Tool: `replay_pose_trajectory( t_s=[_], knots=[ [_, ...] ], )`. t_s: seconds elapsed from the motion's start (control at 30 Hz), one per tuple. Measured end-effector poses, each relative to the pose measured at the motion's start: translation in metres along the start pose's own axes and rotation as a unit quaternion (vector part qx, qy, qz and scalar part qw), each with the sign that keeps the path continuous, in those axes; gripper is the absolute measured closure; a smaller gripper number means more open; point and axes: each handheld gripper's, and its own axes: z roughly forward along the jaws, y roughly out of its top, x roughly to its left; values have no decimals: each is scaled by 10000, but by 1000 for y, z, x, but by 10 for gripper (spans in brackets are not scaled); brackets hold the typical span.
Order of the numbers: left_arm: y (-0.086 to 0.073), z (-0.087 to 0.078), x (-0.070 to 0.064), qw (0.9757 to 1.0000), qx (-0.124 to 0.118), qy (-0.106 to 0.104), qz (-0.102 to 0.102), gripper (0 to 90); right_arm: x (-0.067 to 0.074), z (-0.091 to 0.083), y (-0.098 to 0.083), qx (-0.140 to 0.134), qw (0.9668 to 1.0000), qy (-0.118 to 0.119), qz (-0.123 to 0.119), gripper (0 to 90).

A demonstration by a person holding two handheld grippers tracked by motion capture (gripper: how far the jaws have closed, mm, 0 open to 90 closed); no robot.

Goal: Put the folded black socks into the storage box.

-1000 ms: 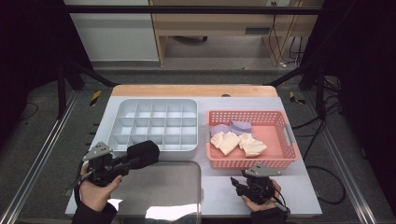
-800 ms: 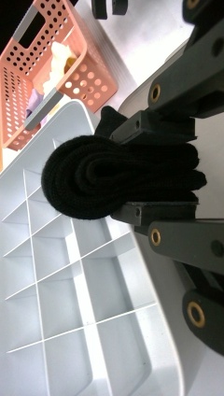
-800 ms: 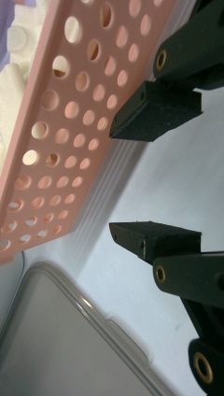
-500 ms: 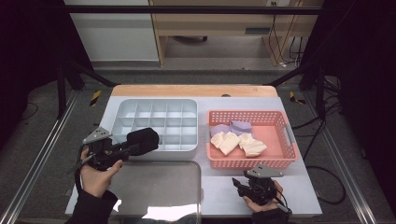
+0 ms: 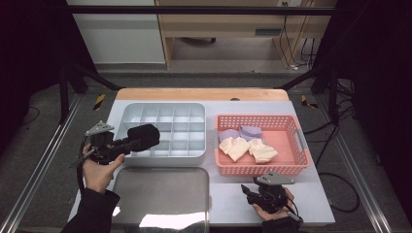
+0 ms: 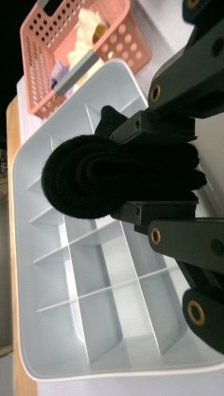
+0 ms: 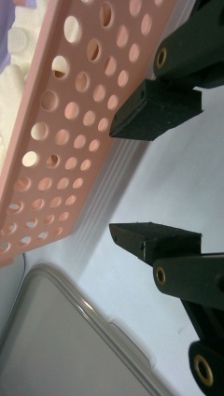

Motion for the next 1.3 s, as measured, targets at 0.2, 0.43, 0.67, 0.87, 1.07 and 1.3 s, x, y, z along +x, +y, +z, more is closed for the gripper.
replay_pose_trajectory(
  t_s=[0.2, 0.43, 0.67, 0.87, 1.07, 1.3],
  knots=[
    [-3, 12, 18, 9992, 289, 243, -131, 670, 0, 0, 0, 0, 10000, 27, 17, 472],
    [-11, 14, 30, 9975, 602, 353, -114, 673, 0, 1, 0, 19, 10000, 55, 13, 484],
    [-13, 16, 32, 9956, 852, 388, -6, 675, 0, 1, 1, 28, 10000, 63, 34, 488],
    [-13, 19, 29, 9928, 1118, 378, 182, 680, 0, 1, 1, 30, 10000, 60, 21, 489],
    [-7, 26, 23, 9889, 1377, 465, 310, 685, -1, 2, 1, 38, 10000, 66, 48, 489],
    [-3, 41, 16, 9828, 1718, 514, 436, 691, -1, 2, 1, 45, 10000, 48, 40, 489]
  ],
)
